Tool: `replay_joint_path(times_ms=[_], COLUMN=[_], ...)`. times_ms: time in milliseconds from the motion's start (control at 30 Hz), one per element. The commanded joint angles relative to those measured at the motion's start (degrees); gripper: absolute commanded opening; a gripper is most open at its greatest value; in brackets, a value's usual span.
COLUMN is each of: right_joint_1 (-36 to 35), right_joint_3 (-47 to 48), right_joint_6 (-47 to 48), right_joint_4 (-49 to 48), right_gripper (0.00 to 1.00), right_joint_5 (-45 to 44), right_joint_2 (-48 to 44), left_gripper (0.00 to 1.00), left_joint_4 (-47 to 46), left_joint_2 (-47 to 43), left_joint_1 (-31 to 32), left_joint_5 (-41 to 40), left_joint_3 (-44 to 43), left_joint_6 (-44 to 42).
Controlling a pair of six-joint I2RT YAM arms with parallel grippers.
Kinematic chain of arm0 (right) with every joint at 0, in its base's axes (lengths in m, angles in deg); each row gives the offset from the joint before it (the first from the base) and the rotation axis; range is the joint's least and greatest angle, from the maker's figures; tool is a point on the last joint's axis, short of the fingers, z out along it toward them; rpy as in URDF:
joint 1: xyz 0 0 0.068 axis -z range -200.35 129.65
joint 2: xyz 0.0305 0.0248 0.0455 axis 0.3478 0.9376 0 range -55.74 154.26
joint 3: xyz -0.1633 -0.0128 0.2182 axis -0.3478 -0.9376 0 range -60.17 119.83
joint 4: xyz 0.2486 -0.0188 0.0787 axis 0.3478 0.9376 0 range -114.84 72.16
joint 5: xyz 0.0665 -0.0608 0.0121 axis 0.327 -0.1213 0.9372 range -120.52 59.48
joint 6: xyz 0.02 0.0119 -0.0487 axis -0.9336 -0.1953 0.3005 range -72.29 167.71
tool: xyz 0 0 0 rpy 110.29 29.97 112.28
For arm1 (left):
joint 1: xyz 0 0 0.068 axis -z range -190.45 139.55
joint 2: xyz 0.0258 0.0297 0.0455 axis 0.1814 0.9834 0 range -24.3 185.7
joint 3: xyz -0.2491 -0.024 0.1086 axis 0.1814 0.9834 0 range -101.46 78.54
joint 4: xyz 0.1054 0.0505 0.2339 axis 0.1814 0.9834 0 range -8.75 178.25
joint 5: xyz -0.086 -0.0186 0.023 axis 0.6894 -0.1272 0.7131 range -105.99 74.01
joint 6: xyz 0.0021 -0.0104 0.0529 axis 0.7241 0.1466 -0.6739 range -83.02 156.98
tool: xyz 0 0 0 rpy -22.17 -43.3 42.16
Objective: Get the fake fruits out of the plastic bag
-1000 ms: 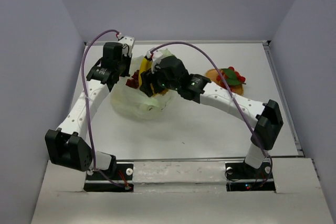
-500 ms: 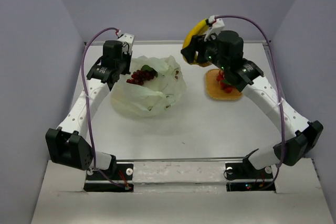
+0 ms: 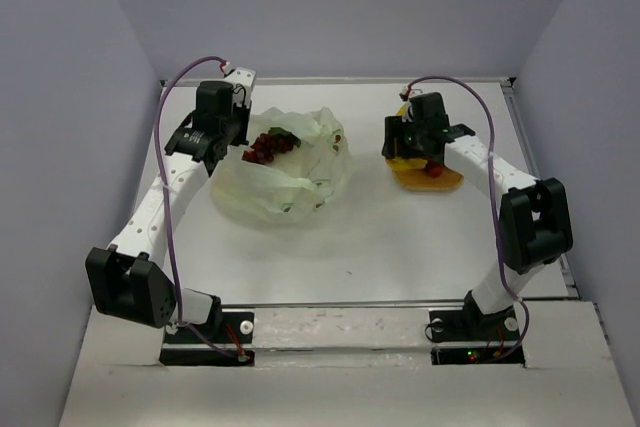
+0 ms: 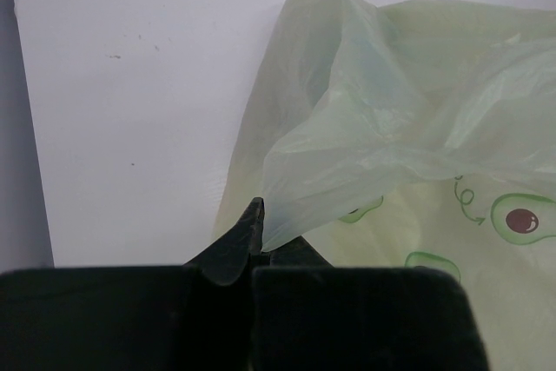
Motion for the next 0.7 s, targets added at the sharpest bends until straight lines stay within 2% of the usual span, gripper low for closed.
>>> replay_joint_path(times_ms=[0, 400, 533, 667], right_joint_1=[1.6, 2.7, 2.7, 2.7], right_joint_3=[0.7, -2.7, -1.6, -1.1], right_joint_6=[2.4, 3.2, 3.3, 3.0], right_joint_4=[-2.8, -3.4, -3.9, -3.8], right_gripper=[0.01, 0.01, 0.13, 0.30], right_joint_5=[-0.5, -4.9, -6.8, -5.8], right_joint_2=[-0.2, 3.6, 5.0, 6.0], left_gripper=[0.00, 0.00, 0.00, 0.00], left_joint_4=[-1.7, -1.9, -1.8, -1.7], left_joint_2=[-3.0, -2.6, -2.7, -2.8], left_joint_1=[-0.2, -0.2, -0.2, -0.2], left_joint_5=[0.7, 1.3, 1.7, 1.7], left_joint_3=[0.3, 0.7, 0.7, 0.9], left_joint_6=[0.4, 0.4, 0.5, 0.5])
